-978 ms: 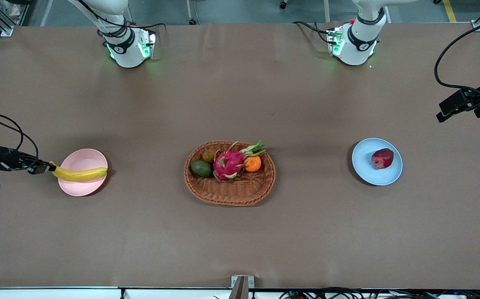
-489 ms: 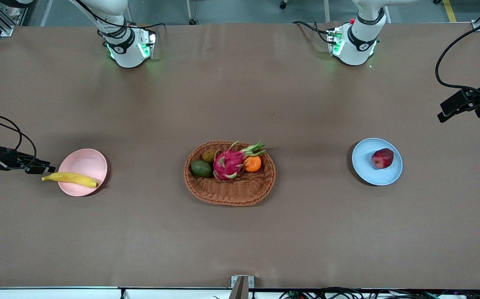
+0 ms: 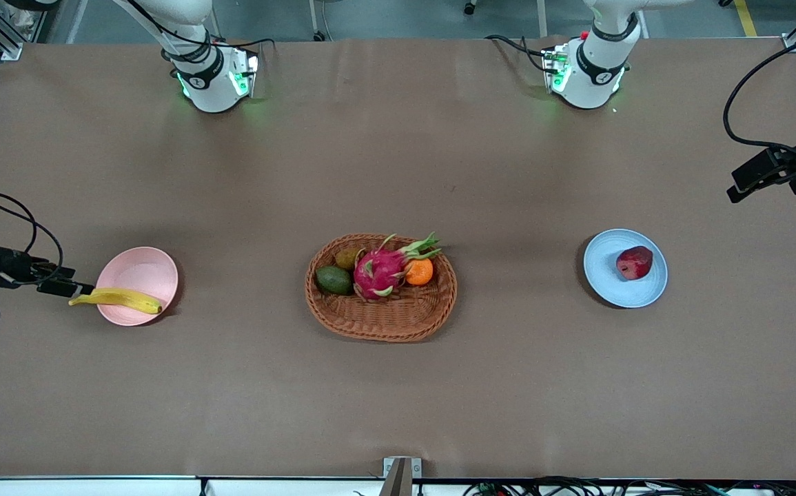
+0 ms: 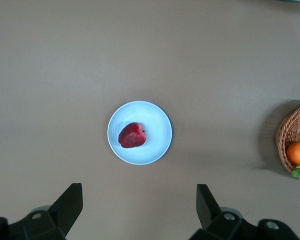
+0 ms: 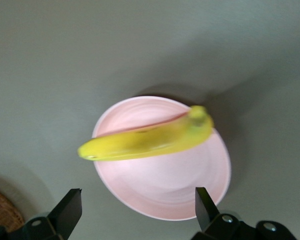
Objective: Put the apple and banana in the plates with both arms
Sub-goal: 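Lower the banana onto the pink plate and open the right gripper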
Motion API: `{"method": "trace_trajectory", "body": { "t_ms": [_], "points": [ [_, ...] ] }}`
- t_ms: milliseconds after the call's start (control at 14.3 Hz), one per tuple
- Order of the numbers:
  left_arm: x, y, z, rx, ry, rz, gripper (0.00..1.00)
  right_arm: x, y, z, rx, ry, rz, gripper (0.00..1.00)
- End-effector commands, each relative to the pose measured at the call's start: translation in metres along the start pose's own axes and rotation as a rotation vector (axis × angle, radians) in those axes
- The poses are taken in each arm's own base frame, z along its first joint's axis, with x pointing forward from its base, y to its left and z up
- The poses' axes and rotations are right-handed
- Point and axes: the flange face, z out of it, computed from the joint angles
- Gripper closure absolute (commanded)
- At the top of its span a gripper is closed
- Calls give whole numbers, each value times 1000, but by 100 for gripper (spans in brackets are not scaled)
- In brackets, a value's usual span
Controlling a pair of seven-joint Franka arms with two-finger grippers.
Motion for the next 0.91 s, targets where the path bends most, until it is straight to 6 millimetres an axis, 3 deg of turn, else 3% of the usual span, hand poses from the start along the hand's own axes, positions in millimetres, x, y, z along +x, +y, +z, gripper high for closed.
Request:
{"method": "trace_trajectory", "body": {
  "t_ms": [0,349,629,838],
  "points": [
    [-8,3,-8,-1,-12,22,0,-23,-60,-31,-131,37,-63,0],
    [-9,2,-10,3,-10,83,0,-75,-151,-84,-380,48,-343,0],
    [-9,0,-11,-8,-8,68,0,-102,-176,-145,-402,-40,-399,0],
    [-9,1,-11,-12,-10,68,0,-111,-196,-182,-404,5,-407,0]
  ]
}}
